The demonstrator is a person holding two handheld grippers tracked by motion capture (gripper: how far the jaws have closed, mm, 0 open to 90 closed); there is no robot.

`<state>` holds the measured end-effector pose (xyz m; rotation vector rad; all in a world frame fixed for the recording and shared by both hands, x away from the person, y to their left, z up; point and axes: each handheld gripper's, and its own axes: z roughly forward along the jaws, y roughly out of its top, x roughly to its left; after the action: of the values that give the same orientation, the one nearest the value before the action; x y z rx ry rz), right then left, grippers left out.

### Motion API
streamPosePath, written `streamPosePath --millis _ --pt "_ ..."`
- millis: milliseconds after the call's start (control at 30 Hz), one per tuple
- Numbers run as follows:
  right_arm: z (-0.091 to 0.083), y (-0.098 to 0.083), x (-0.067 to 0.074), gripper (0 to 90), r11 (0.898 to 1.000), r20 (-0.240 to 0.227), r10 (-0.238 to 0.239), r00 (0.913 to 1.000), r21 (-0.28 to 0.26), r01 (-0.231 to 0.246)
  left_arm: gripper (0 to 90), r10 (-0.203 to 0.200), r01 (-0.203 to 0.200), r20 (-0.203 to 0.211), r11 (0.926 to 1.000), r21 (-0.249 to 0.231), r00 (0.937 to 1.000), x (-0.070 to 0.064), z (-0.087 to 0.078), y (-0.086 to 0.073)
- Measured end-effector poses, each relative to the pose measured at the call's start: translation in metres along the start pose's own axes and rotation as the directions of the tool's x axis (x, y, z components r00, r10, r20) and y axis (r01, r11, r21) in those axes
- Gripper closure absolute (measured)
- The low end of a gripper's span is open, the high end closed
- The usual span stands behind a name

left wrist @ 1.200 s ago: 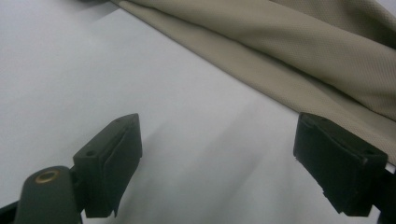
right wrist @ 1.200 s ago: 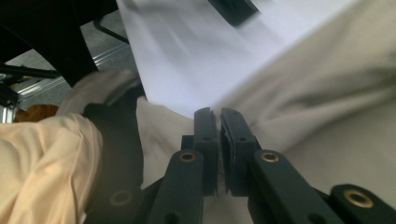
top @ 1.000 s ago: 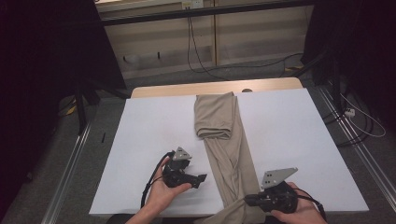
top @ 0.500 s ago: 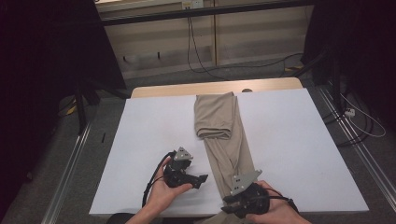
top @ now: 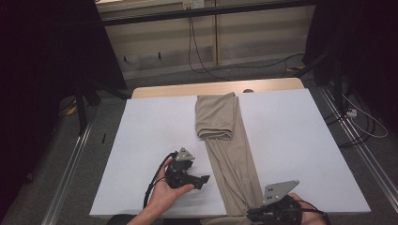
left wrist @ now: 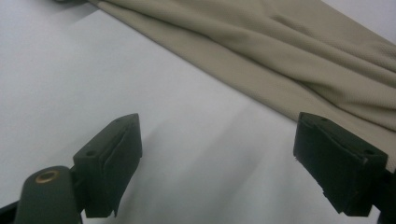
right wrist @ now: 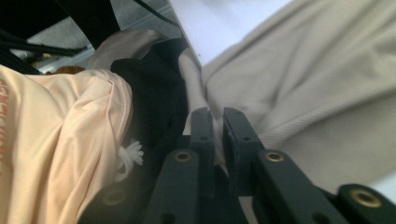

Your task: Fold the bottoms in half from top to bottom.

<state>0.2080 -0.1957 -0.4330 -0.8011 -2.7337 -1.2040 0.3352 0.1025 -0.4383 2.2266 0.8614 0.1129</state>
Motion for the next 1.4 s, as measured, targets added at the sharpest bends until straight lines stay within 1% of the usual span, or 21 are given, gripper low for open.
streamPosePath --millis 133,200,333,367,433,533,567,600,667,800,833,967,1033,1100,1167,1200,1233,1300,1333,1367,1400 --pt "-0.006 0.005 -0.009 70.1 0.997 0.036 0.050 0.9981 -0.067 -0.047 26.9 0.007 -0.005 0.063 0.9997 -0.024 0.9980 -0.012 0.000 0.010" --pt "-0.007 0.011 -0.016 69.3 0.995 0.082 0.071 0.9941 -0.081 -0.064 40.9 0.047 -0.045 0.104 0.9988 -0.021 0.9935 -0.022 0.002 0.014" --pt "-0.005 0.020 -0.037 68.4 0.989 0.193 0.128 0.9728 -0.092 -0.112 61.0 0.101 -0.105 0.165 0.9943 0.016 0.9811 -0.038 0.014 0.018" --pt "-0.003 0.022 -0.043 66.5 0.987 0.191 0.148 0.9704 -0.097 -0.132 63.2 0.108 -0.113 0.170 0.9934 0.018 0.9795 -0.042 0.017 0.018" --pt "0.002 0.025 -0.054 62.6 0.983 0.225 0.176 0.9584 -0.087 -0.160 63.8 0.130 -0.137 0.173 0.9901 0.029 0.9762 -0.049 0.023 0.020" --pt "0.015 0.027 -0.059 60.0 0.989 0.237 0.148 0.9600 -0.037 -0.144 55.3 0.155 -0.163 0.159 0.9860 0.037 0.9751 -0.057 0.030 0.021" --pt "0.021 0.027 -0.059 65.1 0.992 0.255 0.123 0.9592 -0.008 -0.125 47.4 0.162 -0.169 0.128 0.9846 0.045 0.9785 -0.060 0.033 0.021" --pt "0.023 0.027 -0.056 73.4 0.997 0.291 0.082 0.9533 -0.008 -0.083 40.1 0.169 -0.175 0.098 0.9831 0.055 0.9807 -0.061 0.036 0.020" --pt "0.021 0.028 -0.053 90.0 0.997 0.285 0.073 0.9557 -0.002 -0.075 37.1 0.172 -0.177 0.095 0.9831 0.048 0.9806 -0.062 0.038 0.018" --pt "0.001 0.025 -0.050 90.0 0.995 0.305 0.093 0.9478 -0.060 -0.079 42.6 0.178 -0.183 0.113 0.9821 0.044 0.9776 -0.064 0.035 0.017" --pt "-0.003 0.023 -0.050 90.0 0.994 0.306 0.101 0.9467 -0.069 -0.084 44.3 0.191 -0.198 0.119 0.9790 0.050 0.9743 -0.065 0.034 0.017" --pt "-0.015 0.014 -0.051 90.0 0.990 0.323 0.133 0.9371 -0.085 -0.112 46.1 0.199 -0.205 0.115 0.9779 0.041 0.9731 -0.070 0.035 0.016" --pt "-0.019 0.010 -0.052 90.0 0.990 0.340 0.136 0.9308 -0.077 -0.116 46.4 0.217 -0.223 0.109 0.9735 0.050 0.9701 -0.071 0.036 0.017" --pt "-0.020 0.006 -0.054 90.0 0.988 0.326 0.148 0.9336 -0.082 -0.128 46.8 0.238 -0.244 0.101 0.9687 0.047 0.9659 -0.072 0.036 0.017" --pt "-0.017 0.007 -0.052 90.0 0.985 0.263 0.163 0.9510 -0.095 -0.142 55.1 0.278 -0.282 0.073 0.9587 0.039 0.9577 -0.075 0.037 0.015" --pt "-0.014 0.009 -0.049 85.2 0.985 0.242 0.163 0.9566 -0.098 -0.143 58.8 0.282 -0.286 0.098 0.9577 0.029 0.9543 -0.076 0.038 0.015" --pt "-0.012 0.012 -0.047 77.4 0.986 0.242 0.159 0.9571 -0.095 -0.139 70.2 0.299 -0.304 0.101 0.9520 0.035 0.9488 -0.078 0.037 0.016" --pt "-0.006 0.016 -0.044 70.3 0.986 0.232 0.154 0.9603 -0.099 -0.135 81.9 0.322 -0.326 0.093 0.9449 0.031 0.9422 -0.082 0.038 0.017" --pt "-0.004 0.017 -0.043 64.3 0.986 0.247 0.155 0.9565 -0.099 -0.134 86.2 0.317 -0.321 0.098 0.9468 0.025 0.9434 -0.081 0.037 0.018" --pt "-0.002 0.017 -0.042 59.5 0.986 0.256 0.160 0.9535 -0.095 -0.140 90.0 0.292 -0.297 0.124 0.9545 0.024 0.9483 -0.078 0.035 0.018" --pt "0.001 0.017 -0.042 58.9 0.985 0.261 0.167 0.9507 -0.083 -0.150 90.0 0.282 -0.289 0.136 0.9566 0.034 0.9496 -0.075 0.032 0.020"
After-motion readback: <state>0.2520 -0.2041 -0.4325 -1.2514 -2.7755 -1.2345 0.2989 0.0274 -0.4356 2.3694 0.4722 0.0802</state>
